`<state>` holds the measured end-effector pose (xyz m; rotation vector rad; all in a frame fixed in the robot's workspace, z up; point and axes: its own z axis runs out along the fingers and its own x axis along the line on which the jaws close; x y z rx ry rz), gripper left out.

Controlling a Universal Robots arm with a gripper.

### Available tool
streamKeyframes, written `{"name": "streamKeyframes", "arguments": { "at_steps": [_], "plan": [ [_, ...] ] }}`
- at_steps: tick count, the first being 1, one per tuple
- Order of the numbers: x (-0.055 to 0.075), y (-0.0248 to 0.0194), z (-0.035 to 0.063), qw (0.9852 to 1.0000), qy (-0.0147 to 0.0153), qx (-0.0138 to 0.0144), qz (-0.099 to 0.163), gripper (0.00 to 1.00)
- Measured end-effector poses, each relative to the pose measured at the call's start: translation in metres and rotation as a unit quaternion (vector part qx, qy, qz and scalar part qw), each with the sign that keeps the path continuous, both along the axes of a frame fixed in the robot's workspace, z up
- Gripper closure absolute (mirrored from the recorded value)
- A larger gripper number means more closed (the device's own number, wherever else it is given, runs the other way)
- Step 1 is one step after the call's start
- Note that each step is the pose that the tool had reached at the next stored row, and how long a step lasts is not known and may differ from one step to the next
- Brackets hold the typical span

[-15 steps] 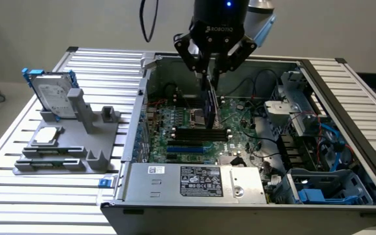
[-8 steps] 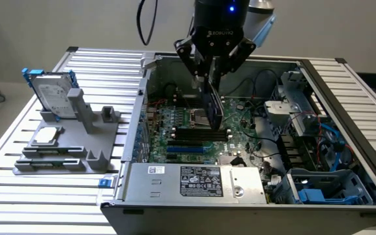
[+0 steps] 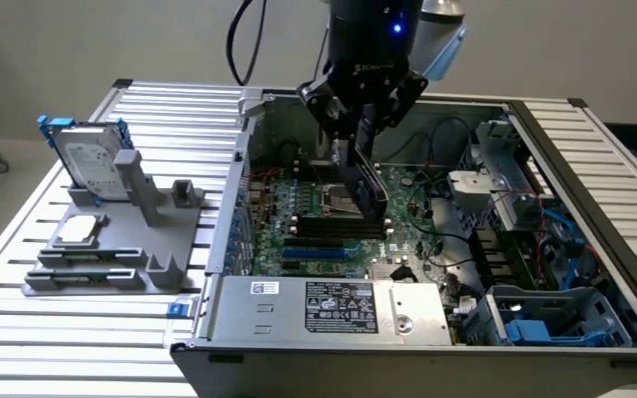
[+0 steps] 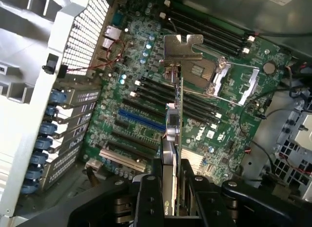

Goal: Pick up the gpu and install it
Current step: 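Insert the gpu into the slot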

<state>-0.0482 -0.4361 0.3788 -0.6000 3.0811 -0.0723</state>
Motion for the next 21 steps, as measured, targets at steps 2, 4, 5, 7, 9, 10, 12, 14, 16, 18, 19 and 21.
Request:
{"name": "streamKeyframes", "arguments": {
  "at_steps": [2,4,5,7,9,10,12,14,16,18,19,21],
  "plan": [
    [0.0,0.0,-0.0022,0.9998,-0.0004,0.0,0.018,0.74],
    [0.0,0.0,-0.0044,0.9994,-0.0007,0.0001,0.036,0.74],
    [0.0,0.0,-0.0056,0.999,-0.0008,0.0001,0.045,0.74],
    [0.0,0.0,-0.0078,0.998,-0.0012,0.0002,0.063,0.74],
    [0.0,0.0,-0.0101,0.9967,-0.0014,0.0002,0.082,0.74],
    [0.0,0.0,-0.0112,0.9959,-0.0016,0.0003,0.091,0.74],
    [0.0,0.0,-0.0133,0.9941,-0.0019,0.0004,0.109,0.74],
    [0.0,0.0,-0.0155,0.9919,-0.0022,0.0004,0.127,0.74],
    [0.0,0.0,-0.0175,0.9895,-0.0024,0.0006,0.144,0.74],
    [0.0,0.0,-0.0196,0.9866,-0.0028,0.0009,0.163,0.74],
    [0.0,0.0,-0.0207,0.9851,-0.0029,0.0011,0.172,0.74],
    [0.0,0.0,-0.0226,0.9819,-0.0032,0.0014,0.19,0.74]
  ]
}}
